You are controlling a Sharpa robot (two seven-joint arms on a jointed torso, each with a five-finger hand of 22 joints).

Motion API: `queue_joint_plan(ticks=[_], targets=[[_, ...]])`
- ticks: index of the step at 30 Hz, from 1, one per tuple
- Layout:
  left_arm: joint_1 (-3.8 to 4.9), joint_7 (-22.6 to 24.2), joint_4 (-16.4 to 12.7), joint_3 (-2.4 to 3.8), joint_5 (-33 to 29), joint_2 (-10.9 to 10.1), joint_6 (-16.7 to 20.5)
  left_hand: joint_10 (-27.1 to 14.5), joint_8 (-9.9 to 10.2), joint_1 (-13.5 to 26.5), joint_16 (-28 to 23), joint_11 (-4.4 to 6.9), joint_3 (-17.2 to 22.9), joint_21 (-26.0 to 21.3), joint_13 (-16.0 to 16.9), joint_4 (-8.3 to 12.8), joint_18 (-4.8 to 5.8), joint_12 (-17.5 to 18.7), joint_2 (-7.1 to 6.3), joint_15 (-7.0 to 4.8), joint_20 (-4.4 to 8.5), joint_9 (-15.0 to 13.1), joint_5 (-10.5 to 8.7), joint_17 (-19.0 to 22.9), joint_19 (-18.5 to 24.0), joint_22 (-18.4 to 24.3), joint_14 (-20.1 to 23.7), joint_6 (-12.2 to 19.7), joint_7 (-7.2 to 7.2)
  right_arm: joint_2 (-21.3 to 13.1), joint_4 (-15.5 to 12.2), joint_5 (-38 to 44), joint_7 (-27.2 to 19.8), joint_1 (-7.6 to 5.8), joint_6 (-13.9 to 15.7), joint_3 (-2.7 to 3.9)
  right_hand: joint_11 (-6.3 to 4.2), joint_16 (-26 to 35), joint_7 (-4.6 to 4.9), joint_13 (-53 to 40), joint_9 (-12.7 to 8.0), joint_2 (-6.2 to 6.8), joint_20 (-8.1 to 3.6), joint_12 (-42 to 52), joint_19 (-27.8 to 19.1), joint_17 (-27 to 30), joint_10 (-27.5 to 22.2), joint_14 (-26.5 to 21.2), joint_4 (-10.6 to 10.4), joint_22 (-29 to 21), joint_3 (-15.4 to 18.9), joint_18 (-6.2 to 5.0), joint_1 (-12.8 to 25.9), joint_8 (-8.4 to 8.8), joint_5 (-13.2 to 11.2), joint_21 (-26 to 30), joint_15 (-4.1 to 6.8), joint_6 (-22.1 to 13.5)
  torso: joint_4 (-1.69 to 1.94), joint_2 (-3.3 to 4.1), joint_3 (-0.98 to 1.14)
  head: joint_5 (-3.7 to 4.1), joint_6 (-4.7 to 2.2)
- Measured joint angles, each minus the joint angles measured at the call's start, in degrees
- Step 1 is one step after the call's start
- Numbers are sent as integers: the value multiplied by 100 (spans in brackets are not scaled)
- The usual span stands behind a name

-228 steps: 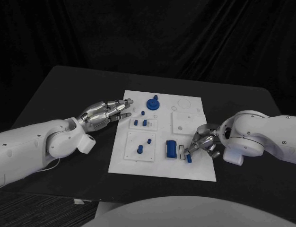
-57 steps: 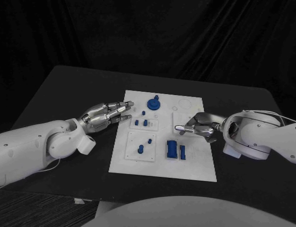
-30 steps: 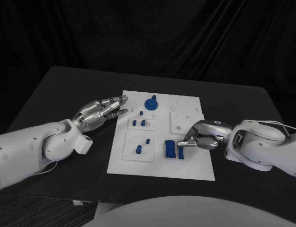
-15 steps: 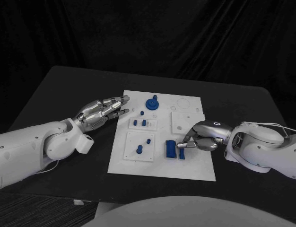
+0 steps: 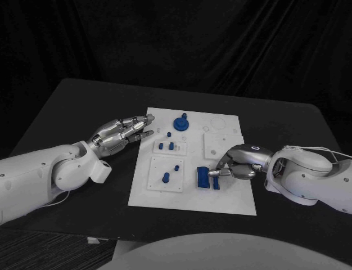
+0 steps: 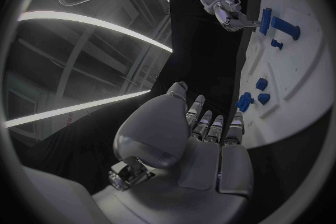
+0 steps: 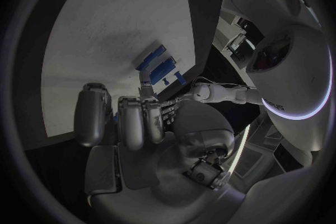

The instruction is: Assemble the parts on the task board

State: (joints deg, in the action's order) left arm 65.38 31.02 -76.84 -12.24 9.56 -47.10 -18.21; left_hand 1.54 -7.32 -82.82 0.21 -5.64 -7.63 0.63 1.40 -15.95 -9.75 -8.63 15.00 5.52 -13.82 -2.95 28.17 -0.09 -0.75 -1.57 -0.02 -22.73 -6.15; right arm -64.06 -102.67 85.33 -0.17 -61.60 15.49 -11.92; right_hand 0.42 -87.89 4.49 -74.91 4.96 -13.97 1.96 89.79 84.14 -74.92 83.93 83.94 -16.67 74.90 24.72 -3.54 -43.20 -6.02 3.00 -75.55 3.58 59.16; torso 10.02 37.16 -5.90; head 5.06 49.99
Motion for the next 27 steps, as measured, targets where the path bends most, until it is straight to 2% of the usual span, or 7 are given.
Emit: queue_joint_plan(ticks=[4, 16, 19, 21, 24, 26, 27], targets=[[0, -19, -5, 0, 0, 0, -3, 0, 0, 0, 0, 0, 16, 0, 0, -16, 0, 0, 0, 0, 0, 0, 0, 0, 0, 0, 0, 0, 0, 38, 16, 3, 57, 53, -42, -4, 0, 0, -12, 0, -14, 0, 0, 0, 0, 0, 0, 0, 0, 0, 0, -1, 0, 6, 0, 0, 0, -11, -4, -1, 0, -13, 0], [-1, -74, -1, 0, 0, -12, -8, 0, 0, 0, 0, 0, 32, 0, -1, 0, 0, 0, 0, 0, -1, 1, 0, -2, 0, 0, 0, 0, 0, 70, 44, -10, 108, 77, -21, 20, -1, 0, -1, -1, 2, -46, 21, 0, -21, 1, -1, 0, 0, 5, 0, -1, -46, -1, 0, 68, 0, -21, -1, -4, 4, -11, 0], [-1, -79, 1, 0, 0, -12, -8, 0, 0, 0, 0, 0, 32, 0, -1, 0, 1, 0, 0, 0, -1, 1, 0, -2, 0, 1, 0, 0, 0, 67, 47, -21, 105, 85, 43, 14, -1, 0, 15, -4, -30, -57, 21, 0, -20, 1, -1, 0, 0, 4, 0, -1, -57, 37, 0, 68, 0, -5, -4, -4, 4, -11, 0], [-1, -79, 2, 0, 0, -12, -8, 0, 0, 11, 0, 0, 32, 0, -1, 0, 1, 0, 10, 0, -1, 1, 0, -3, 0, -4, 0, 0, 0, 51, 47, -57, 94, 93, 113, 7, 40, 0, 66, -4, -44, -122, 20, 0, -21, 1, 15, 0, 16, 4, 15, -1, -123, 58, 0, 103, 0, 45, -4, -4, 4, -12, 0], [-2, -64, 2, 0, 0, -12, -8, 12, 0, 24, 0, -12, 24, 0, 3, -9, 1, -46, 24, 22, -1, 1, 0, -3, 0, -14, -21, 0, 0, -17, 23, -194, 70, 97, 253, 1, 49, 25, 130, -4, -16, -155, 54, 0, -12, 1, 6, 13, 16, 4, 16, -1, -200, -9, 13, 106, -13, 201, -4, -4, 4, -2, 0], [-3, -33, 4, 0, 0, -12, -8, 21, -27, 30, 40, -21, -25, 0, 13, -56, 0, -104, 18, 22, 0, 0, 0, -13, 0, -31, -21, -48, -24, -75, -3, -349, 44, 72, 357, -13, 49, 26, 95, -4, -1, -165, 62, 0, -20, 1, 6, 16, 16, 4, 16, -1, -284, -48, 70, 133, -16, 325, -5, -5, 4, 5, 0], [-4, 4, 3, -1, 0, -13, -9, 44, -57, 49, 47, 3, -62, 0, 21, -54, 0, -142, -1, 22, 14, -5, 0, -20, -15, -41, -21, -107, -22, -104, -23, -479, 16, 13, 433, -24, 49, 26, 81, -4, 11, -138, 62, 0, -20, 1, 6, 16, 16, 4, 16, -1, -315, -71, 119, 133, -16, 389, -6, -6, 4, 6, 0]])
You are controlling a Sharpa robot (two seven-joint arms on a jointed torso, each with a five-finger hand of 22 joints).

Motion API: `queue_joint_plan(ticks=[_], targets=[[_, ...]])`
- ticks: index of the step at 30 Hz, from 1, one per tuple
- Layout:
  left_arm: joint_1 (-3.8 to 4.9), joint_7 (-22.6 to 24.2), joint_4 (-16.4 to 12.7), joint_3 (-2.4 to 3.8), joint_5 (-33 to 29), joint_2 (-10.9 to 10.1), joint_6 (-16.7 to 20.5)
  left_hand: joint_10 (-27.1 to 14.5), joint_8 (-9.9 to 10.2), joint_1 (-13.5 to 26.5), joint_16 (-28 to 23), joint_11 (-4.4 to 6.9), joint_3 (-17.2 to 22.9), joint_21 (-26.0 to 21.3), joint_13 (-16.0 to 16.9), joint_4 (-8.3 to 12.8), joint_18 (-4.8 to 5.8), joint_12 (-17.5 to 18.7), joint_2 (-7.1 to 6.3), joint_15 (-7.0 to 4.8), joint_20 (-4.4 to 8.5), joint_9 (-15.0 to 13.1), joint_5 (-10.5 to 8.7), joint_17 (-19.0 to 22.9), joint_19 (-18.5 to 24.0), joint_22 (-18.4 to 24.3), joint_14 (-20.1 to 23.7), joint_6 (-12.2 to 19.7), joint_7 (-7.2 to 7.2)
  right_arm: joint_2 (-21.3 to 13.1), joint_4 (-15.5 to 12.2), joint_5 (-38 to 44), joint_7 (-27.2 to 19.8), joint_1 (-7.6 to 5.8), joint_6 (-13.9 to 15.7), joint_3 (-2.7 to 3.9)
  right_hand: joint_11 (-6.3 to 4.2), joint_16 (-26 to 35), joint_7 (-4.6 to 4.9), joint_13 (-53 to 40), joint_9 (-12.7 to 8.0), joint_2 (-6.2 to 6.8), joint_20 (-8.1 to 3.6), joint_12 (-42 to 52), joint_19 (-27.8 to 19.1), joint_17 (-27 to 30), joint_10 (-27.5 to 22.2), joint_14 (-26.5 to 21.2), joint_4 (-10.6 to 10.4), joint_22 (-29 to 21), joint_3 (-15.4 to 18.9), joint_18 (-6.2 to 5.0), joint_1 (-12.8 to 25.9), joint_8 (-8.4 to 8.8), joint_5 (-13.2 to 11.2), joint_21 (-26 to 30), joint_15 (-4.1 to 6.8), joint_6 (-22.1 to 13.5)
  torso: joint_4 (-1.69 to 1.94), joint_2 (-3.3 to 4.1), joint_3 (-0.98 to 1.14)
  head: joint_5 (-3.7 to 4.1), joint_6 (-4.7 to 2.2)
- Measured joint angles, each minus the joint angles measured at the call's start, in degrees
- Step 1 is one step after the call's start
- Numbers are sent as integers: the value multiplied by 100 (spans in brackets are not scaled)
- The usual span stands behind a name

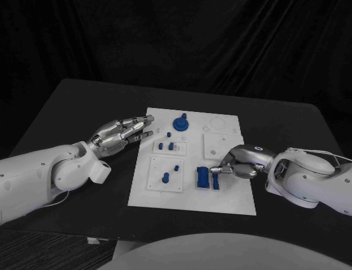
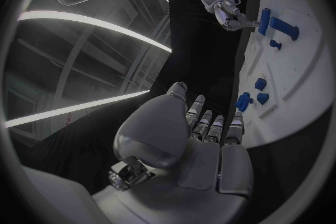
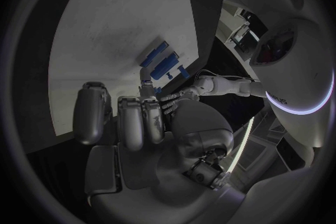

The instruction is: Assemble the parts on the task board

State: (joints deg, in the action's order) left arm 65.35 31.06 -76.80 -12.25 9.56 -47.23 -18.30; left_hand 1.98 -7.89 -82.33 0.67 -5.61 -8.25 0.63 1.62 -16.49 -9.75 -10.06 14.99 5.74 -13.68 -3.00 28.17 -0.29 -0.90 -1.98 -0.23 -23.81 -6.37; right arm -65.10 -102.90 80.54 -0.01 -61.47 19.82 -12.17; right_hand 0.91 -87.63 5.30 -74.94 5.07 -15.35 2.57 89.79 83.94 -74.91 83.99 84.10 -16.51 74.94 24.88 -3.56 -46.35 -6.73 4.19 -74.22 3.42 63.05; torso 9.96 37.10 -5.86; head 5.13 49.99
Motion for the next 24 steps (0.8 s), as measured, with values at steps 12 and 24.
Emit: queue_joint_plan(ticks=[12, 24], targets=[[-9, 566, -86, 0, 0, 58, 168, 514, -254, -29, 350, 98, -225, 112, 63, -28, 0, -566, -185, -115, 202, -61, 77, -124, -197, -135, -337, -908, 75, -75, 293, -2523, -1227, -959, 1075, 25, -11, 2007, -37, 123, 302, -43, 107, -1552, -1645, 3299, -695, -994, 0, -364, 0, -592, -427, 25, 628, 4282, -95, 321, -2, -31, 7, 74, 0], [-180, 722, -174, -4, 259, -57, 688, 171, 265, 100, -47, 334, -487, -30, 0, -32, 0, -13, -101, -351, 312, 18, -326, 14, 37, 175, -16, -288, 275, 372, 961, -4803, -2751, -831, 1049, 20, 920, 7617, -140, 5747, -109, -20, 1300, -7496, -6759, 7105, -5680, -6016, 0, -5150, 0, -505, -901, 264, 597, 7165, -1340, -1473, 35, -176, 8, 138, 0]])
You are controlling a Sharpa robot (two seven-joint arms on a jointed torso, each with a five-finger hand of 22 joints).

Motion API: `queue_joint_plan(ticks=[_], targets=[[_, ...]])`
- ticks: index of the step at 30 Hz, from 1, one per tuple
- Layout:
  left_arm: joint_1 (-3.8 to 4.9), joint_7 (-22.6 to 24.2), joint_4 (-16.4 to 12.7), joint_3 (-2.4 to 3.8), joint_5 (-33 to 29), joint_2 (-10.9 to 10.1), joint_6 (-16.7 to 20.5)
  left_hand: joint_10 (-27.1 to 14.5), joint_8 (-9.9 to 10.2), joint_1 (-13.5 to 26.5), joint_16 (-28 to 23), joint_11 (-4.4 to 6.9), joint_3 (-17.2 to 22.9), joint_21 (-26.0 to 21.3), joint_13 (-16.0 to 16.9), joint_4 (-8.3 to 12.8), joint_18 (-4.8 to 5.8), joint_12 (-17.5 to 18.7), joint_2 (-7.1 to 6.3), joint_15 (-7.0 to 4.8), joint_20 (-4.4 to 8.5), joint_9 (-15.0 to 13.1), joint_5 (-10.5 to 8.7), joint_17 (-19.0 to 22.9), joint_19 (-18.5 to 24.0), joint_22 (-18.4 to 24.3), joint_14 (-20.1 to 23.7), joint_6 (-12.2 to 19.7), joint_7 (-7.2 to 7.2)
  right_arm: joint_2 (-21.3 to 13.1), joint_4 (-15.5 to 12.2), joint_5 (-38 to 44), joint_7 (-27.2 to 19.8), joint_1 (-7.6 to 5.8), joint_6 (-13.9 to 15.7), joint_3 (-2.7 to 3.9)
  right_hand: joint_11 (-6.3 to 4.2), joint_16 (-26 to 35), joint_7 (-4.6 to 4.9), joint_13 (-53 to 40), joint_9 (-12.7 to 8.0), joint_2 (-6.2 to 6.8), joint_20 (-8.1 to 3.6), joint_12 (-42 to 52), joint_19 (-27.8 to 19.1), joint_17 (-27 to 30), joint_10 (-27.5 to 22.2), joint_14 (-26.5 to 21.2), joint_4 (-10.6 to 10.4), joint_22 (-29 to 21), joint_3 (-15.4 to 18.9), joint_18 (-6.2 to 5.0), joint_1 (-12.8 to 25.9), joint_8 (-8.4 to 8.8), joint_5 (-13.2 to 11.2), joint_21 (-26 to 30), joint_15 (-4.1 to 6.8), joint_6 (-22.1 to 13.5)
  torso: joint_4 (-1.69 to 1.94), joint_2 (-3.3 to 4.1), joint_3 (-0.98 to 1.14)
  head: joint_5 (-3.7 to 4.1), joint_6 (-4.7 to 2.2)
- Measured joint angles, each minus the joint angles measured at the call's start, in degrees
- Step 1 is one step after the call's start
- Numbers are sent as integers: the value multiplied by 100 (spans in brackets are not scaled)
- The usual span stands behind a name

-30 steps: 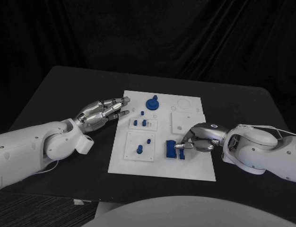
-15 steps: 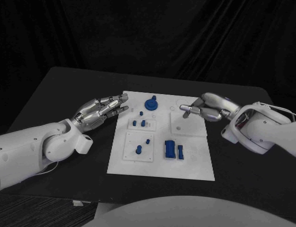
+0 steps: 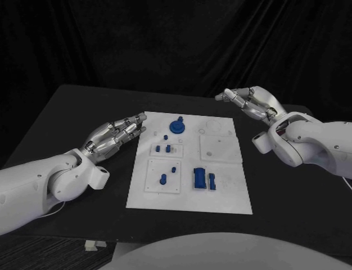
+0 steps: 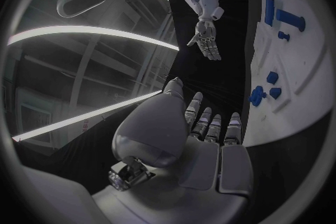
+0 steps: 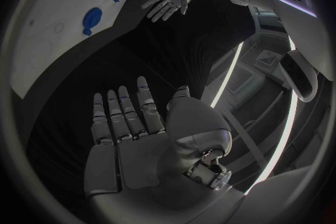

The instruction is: Assemble the parts on the task board

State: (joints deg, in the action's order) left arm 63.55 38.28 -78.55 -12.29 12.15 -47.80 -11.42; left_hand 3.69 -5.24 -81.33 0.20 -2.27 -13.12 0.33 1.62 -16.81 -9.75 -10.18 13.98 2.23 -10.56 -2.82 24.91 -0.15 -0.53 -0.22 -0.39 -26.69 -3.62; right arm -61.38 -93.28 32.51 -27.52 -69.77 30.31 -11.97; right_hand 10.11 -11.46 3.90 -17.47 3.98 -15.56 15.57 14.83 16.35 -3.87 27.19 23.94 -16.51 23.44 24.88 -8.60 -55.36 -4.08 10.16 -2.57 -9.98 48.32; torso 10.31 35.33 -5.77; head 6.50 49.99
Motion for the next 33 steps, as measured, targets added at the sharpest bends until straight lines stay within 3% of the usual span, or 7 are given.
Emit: queue_joint_plan(ticks=[4, 5, 7, 9, 11, 20, 33], targets=[[-19, 16, -10, 5, 105, -13, 70, -125, 206, 76, 0, 125, -86, 0, -30, -9, 0, 234, 76, -18, 21, 37, -152, 8, 21, 13, 18, 385, 131, 88, 92, -356, -193, 76, -140, -6, -278, 654, -272, 873, -63, -14, 11, -282, -1110, 187, -1134, -1234, 0, -1422, 0, -39, -14, 54, 0, 131, 107, -1013, -7, -65, 0, -5, 0], [-25, 18, -6, 4, 125, -15, 85, -168, 247, 126, 0, 167, -113, 0, -38, -3, 0, 300, 85, -19, 21, 47, -233, 9, 21, 15, 18, 490, 180, 102, 103, -420, -229, 90, -174, -5, -432, 793, -350, 1026, -88, -14, -25, -386, -1271, 216, -1433, -1537, 0, -1654, 0, -39, -14, 36, 0, 151, 181, -1374, -14, -82, 2, -29, 0], [-32, 23, 7, 3, 165, -9, 114, -249, 303, 312, 0, 299, -206, 0, -56, -1, 0, 451, 104, -18, 42, 73, -491, 10, 42, 17, 18, 755, 307, 124, 126, -549, -311, 137, -239, -2, -1077, 1050, -585, 1357, -134, 18, -190, -611, -1524, 324, -2174, -2152, 0, -2080, 0, -39, -45, 116, 0, 213, 533, -2243, -38, -119, 10, -68, 0], [-32, 26, 13, 3, 192, 9, 139, -280, 303, 423, 0, 404, -246, 0, -67, 8, 0, 523, 120, -18, 42, 87, -692, 10, 42, 18, 18, 925, 399, 124, 145, -637, -374, 179, -276, -2, -1335, 1126, -779, 1504, -176, 18, -273, -736, -1609, 369, -2434, -2341, 0, -2249, 0, -38, -45, 180, 0, 213, 637, -2756, -57, -147, 18, -104, 0], [-32, 29, 7, 4, 218, 25, 164, -298, 313, 510, 0, 423, -297, 0, -67, 4, -1, 537, 141, -18, 42, 90, -886, 10, 42, 18, 18, 1001, 473, 126, 163, -715, -438, 219, -307, -4, -1432, 1126, -960, 1586, -202, 18, -340, -833, -1634, 379, -2569, -2400, -1, -2318, -33, -39, -45, 205, 24, 236, 687, -3091, -73, -178, 25, -141, 0], [-37, 37, -20, 5, 282, -5, 292, -297, 325, 559, 0, 463, -330, 0, -66, -1, 0, 560, 107, -18, 41, 95, -985, 10, 41, 17, 18, 1062, 495, 228, 236, -893, -614, 348, -431, -4, -1350, 1126, -975, 1616, -202, 18, -339, -873, -1634, 382, -2630, -2399, -13, -2335, -84, -39, -45, 205, 25, 236, 643, -3164, -127, -239, 55, -241, 0], [-41, 42, -14, 4, 306, -9, 396, -297, 325, 558, 0, 462, -329, 0, -65, -1, -1, 560, 106, -18, 41, 95, -1006, 8, 41, 17, 18, 1062, 495, 260, 285, -965, -664, 390, -545, -5, -1238, 1125, -924, 1616, -202, 18, -339, -845, -1634, 381, -2620, -2382, 0, -2335, -128, -39, -45, 205, 25, 236, 627, -3112, -88, -248, 87, -88, 0]])
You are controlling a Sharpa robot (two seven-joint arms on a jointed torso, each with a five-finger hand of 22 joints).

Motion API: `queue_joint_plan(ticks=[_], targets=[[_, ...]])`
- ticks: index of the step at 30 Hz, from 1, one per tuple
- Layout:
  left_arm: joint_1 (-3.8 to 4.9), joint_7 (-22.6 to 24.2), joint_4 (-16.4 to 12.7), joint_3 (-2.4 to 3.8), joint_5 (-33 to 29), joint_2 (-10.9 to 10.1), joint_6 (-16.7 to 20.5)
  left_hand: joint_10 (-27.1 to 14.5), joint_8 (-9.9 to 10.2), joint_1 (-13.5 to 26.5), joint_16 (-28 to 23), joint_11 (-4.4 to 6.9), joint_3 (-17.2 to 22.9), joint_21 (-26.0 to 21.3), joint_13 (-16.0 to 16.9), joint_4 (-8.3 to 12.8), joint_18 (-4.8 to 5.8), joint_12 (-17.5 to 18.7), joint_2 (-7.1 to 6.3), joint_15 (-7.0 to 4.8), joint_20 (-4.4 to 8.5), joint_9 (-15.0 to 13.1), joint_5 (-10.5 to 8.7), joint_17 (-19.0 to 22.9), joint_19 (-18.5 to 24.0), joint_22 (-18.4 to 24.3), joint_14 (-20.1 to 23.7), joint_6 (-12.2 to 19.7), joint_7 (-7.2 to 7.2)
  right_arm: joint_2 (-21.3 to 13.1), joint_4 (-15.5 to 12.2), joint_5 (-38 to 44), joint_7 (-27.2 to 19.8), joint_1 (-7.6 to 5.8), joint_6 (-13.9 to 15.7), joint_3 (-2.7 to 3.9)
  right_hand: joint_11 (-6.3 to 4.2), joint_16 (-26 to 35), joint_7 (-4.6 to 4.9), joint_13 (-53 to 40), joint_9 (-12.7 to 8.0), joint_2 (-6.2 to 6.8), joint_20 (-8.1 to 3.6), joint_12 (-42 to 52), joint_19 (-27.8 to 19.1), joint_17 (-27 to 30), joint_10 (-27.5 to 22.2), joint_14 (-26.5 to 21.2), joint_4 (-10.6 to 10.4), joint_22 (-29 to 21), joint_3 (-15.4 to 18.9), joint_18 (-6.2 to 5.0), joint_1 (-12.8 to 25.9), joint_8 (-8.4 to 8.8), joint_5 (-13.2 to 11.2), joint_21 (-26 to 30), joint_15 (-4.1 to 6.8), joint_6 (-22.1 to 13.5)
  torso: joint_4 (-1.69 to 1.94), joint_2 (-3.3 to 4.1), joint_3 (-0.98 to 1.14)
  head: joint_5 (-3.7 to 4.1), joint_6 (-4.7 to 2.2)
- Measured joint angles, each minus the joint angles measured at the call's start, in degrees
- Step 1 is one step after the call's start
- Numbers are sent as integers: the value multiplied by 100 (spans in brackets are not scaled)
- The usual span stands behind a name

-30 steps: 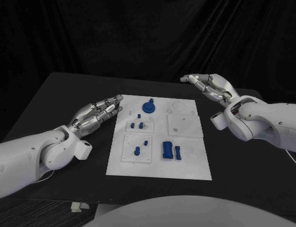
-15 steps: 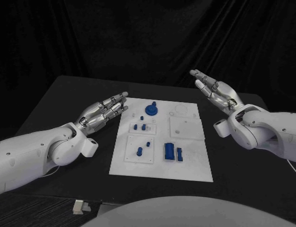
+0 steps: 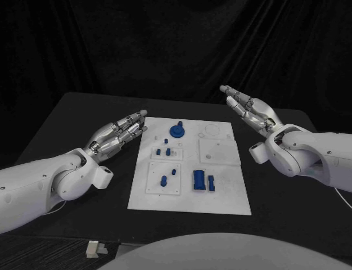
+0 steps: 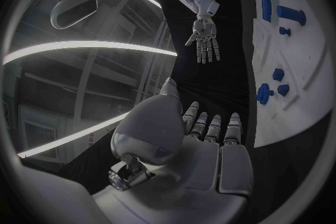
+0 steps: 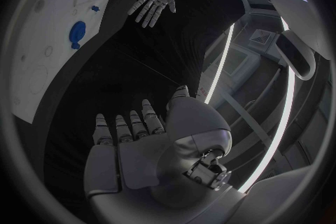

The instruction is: Assemble the parts on the task board

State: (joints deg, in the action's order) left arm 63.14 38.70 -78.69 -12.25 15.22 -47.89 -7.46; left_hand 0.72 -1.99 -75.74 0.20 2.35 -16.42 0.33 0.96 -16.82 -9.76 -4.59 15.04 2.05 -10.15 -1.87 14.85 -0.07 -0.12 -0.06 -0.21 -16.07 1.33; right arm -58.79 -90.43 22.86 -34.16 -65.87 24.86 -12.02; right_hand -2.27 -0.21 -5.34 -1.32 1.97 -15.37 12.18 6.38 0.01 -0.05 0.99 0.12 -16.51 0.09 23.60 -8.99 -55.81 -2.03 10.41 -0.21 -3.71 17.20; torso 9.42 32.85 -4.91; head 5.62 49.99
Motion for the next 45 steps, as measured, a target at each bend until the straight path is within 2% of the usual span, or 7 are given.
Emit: queue_joint_plan(ticks=[8, 10, 14, 19, 31, 38, 45], targets=[[-1, 2, 1, 0, 6, 5, 5, 0, 0, 0, 0, 0, 0, 0, 1, 0, 0, 0, 0, 0, 0, 0, 47, -1, 0, -1, 0, 11, 11, 6, 12, -12, -3, 1, -32, 1, 65, 0, 23, 0, 0, 0, 0, 5, 0, 0, -17, -21, 0, 1, 0, 1, 0, 0, 0, 0, -20, 23, 5, -6, 13, 26, 0], [-1, -9, 3, 0, 6, 3, 5, -17, 45, 410, 0, -53, 81, 0, -22, 80, 0, 89, -44, -16, 45, 33, -3, -2, 18, -1, 16, 117, -16, 10, 13, -13, -1, 1, -32, 1, 193, 0, 468, 109, -162, 385, -408, -373, -1, -1, -91, -13, 561, 0, -804, 242, 1738, 171, -349, 0, 307, -561, 5, -6, 13, 26, 0], [-4, -37, -7, 26, 0, 0, 37, -53, 107, 1477, 0, -116, 316, 0, -58, 315, 101, 264, -259, -94, 200, 106, -225, -2, 10, -1, 9, 342, -74, 87, 21, -50, 4, 25, -12, 84, 205, 0, 533, 127, -187, 971, -1069, -618, -1, -1, -103, -11, 1128, 1, -1607, 824, 3724, 183, -973, 0, 342, -1159, -12, -8, 21, 9, -49], [-34, -81, -99, 138, -40, 22, 231, -51, 150, 2596, 0, -155, 564, 0, -76, 563, 229, 360, -487, -135, 339, 151, -457, -2, 9, -2, 9, 576, -106, 369, 26, -245, 25, 139, 128, 337, 205, 0, 532, 126, -191, 1520, -1189, -618, 0, -1, -103, -11, 1644, 1, -2311, 860, 4827, 183, -1021, 0, 342, -1699, -92, -22, 59, -53, -231], [-148, -342, -570, 667, -465, 165, 1844, -71, 172, 4579, 0, -176, 999, 0, -89, 998, 549, 440, -891, -155, 817, 178, -868, -1, 10, -2, 29, 965, -125, 1320, 38, -1573, 217, 521, 1226, 1127, 205, 0, 532, 126, -191, 1544, -1188, -617, 0, -1, -103, -11, 1651, -4, -2346, 859, 5546, 183, -1021, 0, 342, -1699, -602, -110, 320, -409, -1163], [-222, -539, -849, 968, -829, 242, 3075, -71, 172, 5327, 0, -175, 1286, 0, -90, 1252, 811, 441, -1205, -155, 913, 179, -1183, 2, 9, -2, 29, 1222, -133, 1411, 47, -2029, 308, 561, 1613, 1194, 205, 0, 532, 126, -191, 1544, -1188, -617, 0, -2, -103, -11, 1651, -3, -2346, 858, 5545, 183, -1021, 0, 341, -1699, -840, -151, 441, -536, -1497], [-275, -735, -1045, 1167, -1165, 294, 4186, -71, 171, 5888, 0, -175, 1551, 0, -89, 1520, 902, 441, -1409, -155, 953, 178, -1369, 2, 9, -3, 29, 1468, -134, 1410, 52, -2191, 351, 561, 1759, 1194, 204, 0, 532, 125, -190, 1544, -1188, -617, 0, -2, -103, -11, 1651, -3, -2346, 857, 5545, 183, -1020, 0, 341, -1699, -921, -164, 481, -564, -1558]])
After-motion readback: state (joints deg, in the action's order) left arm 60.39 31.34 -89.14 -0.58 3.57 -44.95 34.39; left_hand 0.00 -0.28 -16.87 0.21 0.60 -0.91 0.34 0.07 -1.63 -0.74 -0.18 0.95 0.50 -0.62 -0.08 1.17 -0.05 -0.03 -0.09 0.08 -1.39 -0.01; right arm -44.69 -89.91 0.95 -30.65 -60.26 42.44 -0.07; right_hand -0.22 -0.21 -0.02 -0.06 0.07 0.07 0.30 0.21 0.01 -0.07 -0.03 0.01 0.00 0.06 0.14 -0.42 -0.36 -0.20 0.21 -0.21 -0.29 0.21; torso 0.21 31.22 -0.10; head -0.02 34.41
